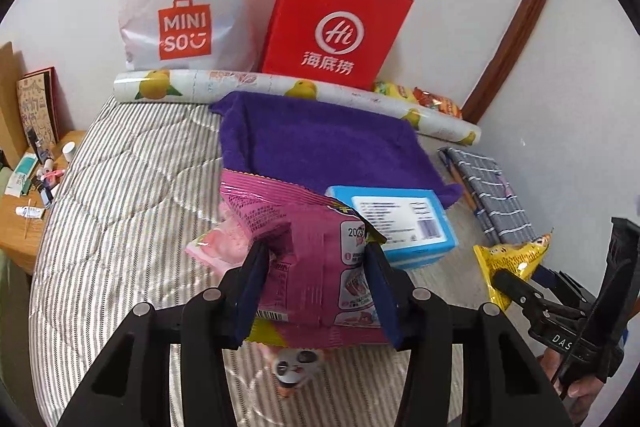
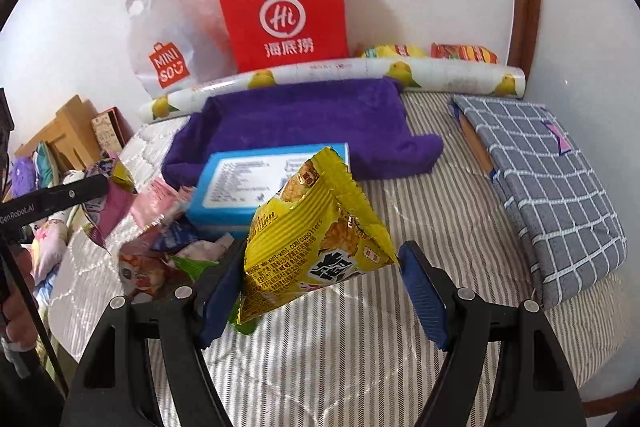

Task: Organize snacks
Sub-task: 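Grasp the pink snack bag with the left tool while the right tool grasps the yellow bag, then carry both bags over the purple towel and open both tools to drop them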

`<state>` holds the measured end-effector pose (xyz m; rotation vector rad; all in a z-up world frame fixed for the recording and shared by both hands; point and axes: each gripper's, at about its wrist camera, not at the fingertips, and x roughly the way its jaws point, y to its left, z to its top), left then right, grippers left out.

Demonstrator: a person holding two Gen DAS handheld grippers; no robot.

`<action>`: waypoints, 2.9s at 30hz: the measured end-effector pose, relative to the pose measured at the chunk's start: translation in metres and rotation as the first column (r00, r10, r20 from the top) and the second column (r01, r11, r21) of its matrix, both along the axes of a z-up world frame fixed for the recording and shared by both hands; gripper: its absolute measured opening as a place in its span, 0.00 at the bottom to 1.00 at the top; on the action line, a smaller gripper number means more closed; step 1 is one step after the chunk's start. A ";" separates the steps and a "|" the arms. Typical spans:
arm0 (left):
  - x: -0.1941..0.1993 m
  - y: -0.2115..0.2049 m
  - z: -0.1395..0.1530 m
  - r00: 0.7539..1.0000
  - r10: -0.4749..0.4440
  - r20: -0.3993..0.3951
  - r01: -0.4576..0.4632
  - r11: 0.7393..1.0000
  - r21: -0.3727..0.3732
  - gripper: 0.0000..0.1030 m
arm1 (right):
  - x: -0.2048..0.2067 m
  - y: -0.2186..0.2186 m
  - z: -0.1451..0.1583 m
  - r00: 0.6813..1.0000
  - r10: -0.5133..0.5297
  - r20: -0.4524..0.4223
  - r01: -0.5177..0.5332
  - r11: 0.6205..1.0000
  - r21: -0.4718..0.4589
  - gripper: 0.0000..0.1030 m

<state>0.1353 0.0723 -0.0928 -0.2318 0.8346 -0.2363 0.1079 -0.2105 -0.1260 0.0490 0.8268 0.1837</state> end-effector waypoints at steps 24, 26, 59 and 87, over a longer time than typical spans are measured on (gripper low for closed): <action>0.092 -0.030 0.062 0.998 0.006 0.058 -0.010 0.998 0.064 0.45 | 0.120 0.002 0.081 0.990 0.068 0.125 -0.070 0.998 0.006 0.73; 0.108 -0.030 0.063 0.998 0.014 0.055 -0.018 0.997 0.075 0.45 | 0.135 0.001 0.082 0.989 0.071 0.129 -0.073 0.997 0.011 0.73; 0.270 -0.010 -0.022 0.994 0.041 -0.103 -0.030 0.994 0.102 0.45 | 0.313 0.027 -0.019 0.984 0.156 -0.083 -0.159 0.987 -0.026 0.73; 0.285 -0.029 -0.063 0.983 -0.003 -0.184 0.026 0.992 0.122 0.46 | 0.327 0.044 -0.085 0.948 0.163 -0.274 -0.197 0.975 -0.102 0.73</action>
